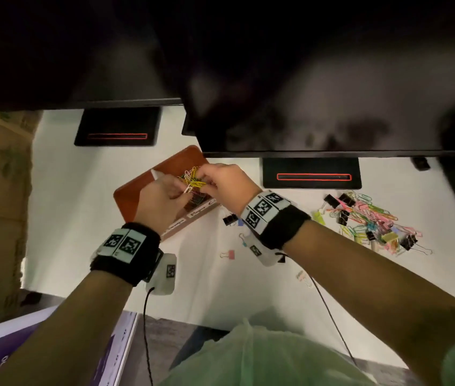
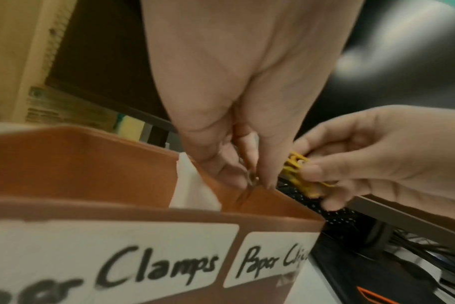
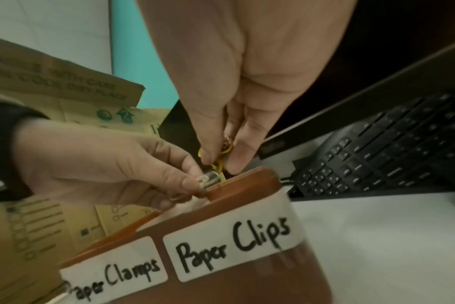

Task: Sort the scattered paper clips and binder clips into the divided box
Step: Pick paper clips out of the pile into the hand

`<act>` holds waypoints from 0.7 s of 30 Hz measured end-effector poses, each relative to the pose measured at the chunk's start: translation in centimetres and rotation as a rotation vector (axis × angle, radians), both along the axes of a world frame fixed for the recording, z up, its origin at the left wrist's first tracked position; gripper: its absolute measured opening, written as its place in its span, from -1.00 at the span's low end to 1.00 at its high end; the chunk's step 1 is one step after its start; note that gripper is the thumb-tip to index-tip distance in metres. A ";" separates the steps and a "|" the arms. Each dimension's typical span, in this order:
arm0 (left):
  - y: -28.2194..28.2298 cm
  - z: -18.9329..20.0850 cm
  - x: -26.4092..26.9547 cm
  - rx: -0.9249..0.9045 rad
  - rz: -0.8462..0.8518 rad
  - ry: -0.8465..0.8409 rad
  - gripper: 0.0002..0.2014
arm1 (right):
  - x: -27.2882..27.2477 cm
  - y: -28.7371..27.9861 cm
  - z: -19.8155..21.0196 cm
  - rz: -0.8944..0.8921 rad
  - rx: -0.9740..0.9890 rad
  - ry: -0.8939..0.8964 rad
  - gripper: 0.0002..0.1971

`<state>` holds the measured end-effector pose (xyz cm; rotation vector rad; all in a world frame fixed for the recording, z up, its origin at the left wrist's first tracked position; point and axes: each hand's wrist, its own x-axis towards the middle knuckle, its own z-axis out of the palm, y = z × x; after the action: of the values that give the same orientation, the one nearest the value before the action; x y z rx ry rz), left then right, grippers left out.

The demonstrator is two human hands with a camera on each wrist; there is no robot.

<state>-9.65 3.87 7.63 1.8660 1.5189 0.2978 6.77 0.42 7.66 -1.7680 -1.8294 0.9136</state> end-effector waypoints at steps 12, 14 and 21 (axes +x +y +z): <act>-3.3 0.0 4.5 0.061 -0.415 -0.174 -0.79 | 6.7 -6.1 -1.8 -0.075 0.114 0.039 -0.75; -4.9 -0.8 7.4 0.042 -0.539 -0.158 -0.79 | 10.8 -9.3 -2.7 -0.176 0.081 -0.035 -0.77; -10.1 -3.9 19.5 -0.021 -0.723 -0.115 -0.68 | 23.0 -18.1 -6.6 -0.570 -0.102 -0.282 -0.71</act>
<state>9.86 -6.26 3.76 2.1926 0.6916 0.0445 29.73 -17.66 1.03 -2.4005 -1.3068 0.5574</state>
